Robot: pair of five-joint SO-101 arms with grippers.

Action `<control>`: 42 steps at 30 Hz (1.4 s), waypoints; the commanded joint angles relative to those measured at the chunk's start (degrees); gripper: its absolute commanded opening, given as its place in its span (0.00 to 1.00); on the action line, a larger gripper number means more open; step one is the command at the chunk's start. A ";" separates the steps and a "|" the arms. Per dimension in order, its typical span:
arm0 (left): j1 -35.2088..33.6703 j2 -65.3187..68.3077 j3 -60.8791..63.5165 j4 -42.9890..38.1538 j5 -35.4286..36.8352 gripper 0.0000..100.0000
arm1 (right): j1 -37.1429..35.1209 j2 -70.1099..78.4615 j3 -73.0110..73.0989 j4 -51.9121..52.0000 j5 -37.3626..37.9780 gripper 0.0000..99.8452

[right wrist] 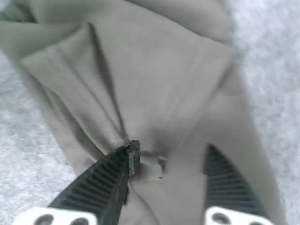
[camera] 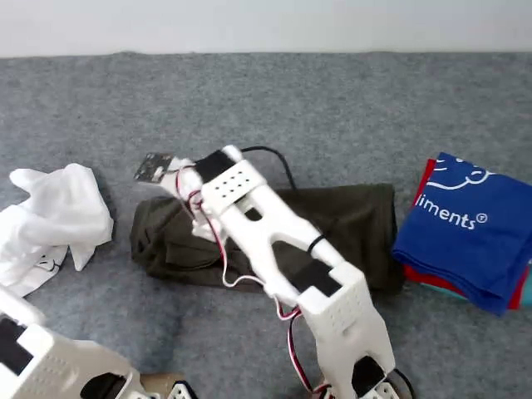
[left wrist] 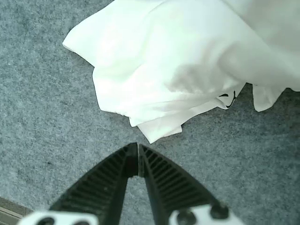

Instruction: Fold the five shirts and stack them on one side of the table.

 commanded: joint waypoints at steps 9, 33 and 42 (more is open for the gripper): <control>0.18 -0.62 -2.33 0.35 -0.79 0.01 | -2.86 0.57 -16.44 13.58 0.26 0.01; 0.18 -0.62 -2.24 0.44 -0.70 0.01 | 1.89 16.22 -30.68 13.58 2.55 0.01; 0.18 -0.62 -2.24 0.44 -0.70 0.01 | -6.64 16.04 -38.95 17.80 2.46 0.01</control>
